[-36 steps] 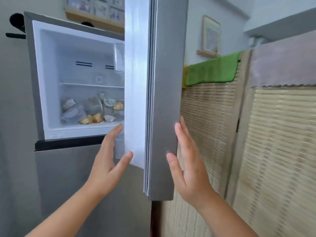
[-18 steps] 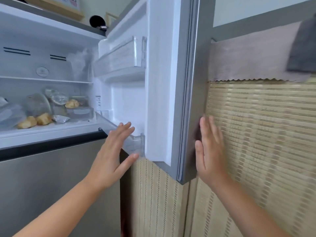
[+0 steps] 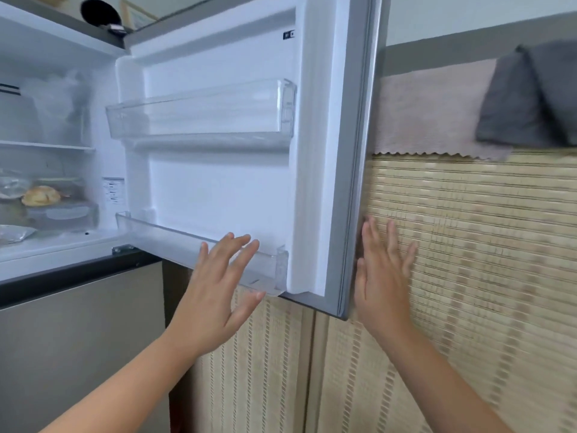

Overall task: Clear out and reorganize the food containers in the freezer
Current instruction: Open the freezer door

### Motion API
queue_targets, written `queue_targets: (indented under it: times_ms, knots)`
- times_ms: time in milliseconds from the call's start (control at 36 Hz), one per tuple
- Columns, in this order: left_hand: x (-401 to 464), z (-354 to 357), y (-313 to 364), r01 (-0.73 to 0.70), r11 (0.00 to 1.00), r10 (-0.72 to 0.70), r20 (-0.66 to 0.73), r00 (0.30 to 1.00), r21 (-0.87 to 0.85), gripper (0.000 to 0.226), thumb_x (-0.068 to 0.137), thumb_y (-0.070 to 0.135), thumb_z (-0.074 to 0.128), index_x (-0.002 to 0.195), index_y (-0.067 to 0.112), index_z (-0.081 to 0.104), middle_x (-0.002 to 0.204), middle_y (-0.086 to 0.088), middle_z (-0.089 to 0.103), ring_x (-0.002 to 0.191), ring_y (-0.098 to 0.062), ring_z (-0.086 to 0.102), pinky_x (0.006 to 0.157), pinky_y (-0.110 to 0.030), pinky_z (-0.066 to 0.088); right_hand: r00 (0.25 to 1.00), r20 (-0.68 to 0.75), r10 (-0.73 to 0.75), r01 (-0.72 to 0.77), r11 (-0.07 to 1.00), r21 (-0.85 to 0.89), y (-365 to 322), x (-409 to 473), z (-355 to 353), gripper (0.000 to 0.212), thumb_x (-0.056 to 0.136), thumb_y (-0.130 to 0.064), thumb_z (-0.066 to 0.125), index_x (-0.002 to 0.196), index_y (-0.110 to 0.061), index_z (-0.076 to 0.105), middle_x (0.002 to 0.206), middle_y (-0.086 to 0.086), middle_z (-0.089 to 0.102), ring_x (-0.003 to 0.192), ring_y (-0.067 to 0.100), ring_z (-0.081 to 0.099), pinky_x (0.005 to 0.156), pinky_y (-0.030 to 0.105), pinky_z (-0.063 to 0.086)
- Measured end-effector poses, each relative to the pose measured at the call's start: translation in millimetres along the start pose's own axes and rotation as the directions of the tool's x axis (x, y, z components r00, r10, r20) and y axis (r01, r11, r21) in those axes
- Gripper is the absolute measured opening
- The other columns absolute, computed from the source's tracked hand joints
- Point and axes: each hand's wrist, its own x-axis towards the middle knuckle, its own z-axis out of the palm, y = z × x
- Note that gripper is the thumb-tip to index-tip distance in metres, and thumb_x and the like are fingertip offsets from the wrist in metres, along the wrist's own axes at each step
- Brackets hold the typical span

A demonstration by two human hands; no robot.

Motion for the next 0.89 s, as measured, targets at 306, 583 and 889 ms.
queue_targets:
  times_ms: [306, 583, 889]
  knots:
    - [9, 16, -20, -0.124, 0.991, 0.124, 0.004, 0.992, 0.044, 0.064, 0.093, 0.045, 0.042, 0.149, 0.022, 0.019, 0.154, 0.003, 0.020, 0.145, -0.019, 0.014, 0.118, -0.045, 0.006, 0.998, 0.030, 0.059, -0.058, 0.998, -0.022, 0, 3, 2, 0.073, 0.089, 0.004, 0.039, 0.147, -0.021, 0.001, 0.156, -0.004, 0.009, 0.146, 0.015, -0.006, 0.116, 0.042, -0.016]
    - [9, 26, -28, -0.166, 0.982, 0.167, 0.004, 0.986, 0.091, 0.070, 0.092, 0.040, 0.044, 0.150, 0.017, 0.012, 0.159, -0.005, 0.007, 0.146, -0.025, 0.006, 0.118, -0.046, 0.000, 0.996, -0.024, 0.087, -0.084, 0.992, 0.095, -25, -6, -12, 0.054, 0.098, -0.015, 0.029, 0.146, -0.028, 0.008, 0.156, -0.009, 0.012, 0.146, 0.008, -0.003, 0.119, 0.044, -0.003]
    - [-2, -3, -34, -0.099, 0.976, 0.112, 0.056, 0.992, -0.194, 0.069, 0.091, 0.033, 0.051, 0.150, 0.024, 0.015, 0.160, 0.002, 0.000, 0.147, -0.019, 0.001, 0.118, -0.036, -0.002, 0.959, -0.106, -0.261, 0.280, 0.924, 0.258, -127, -30, 6, 0.052, 0.092, -0.022, 0.045, 0.143, -0.020, 0.032, 0.156, -0.003, 0.022, 0.145, 0.020, 0.019, 0.116, 0.045, 0.015]
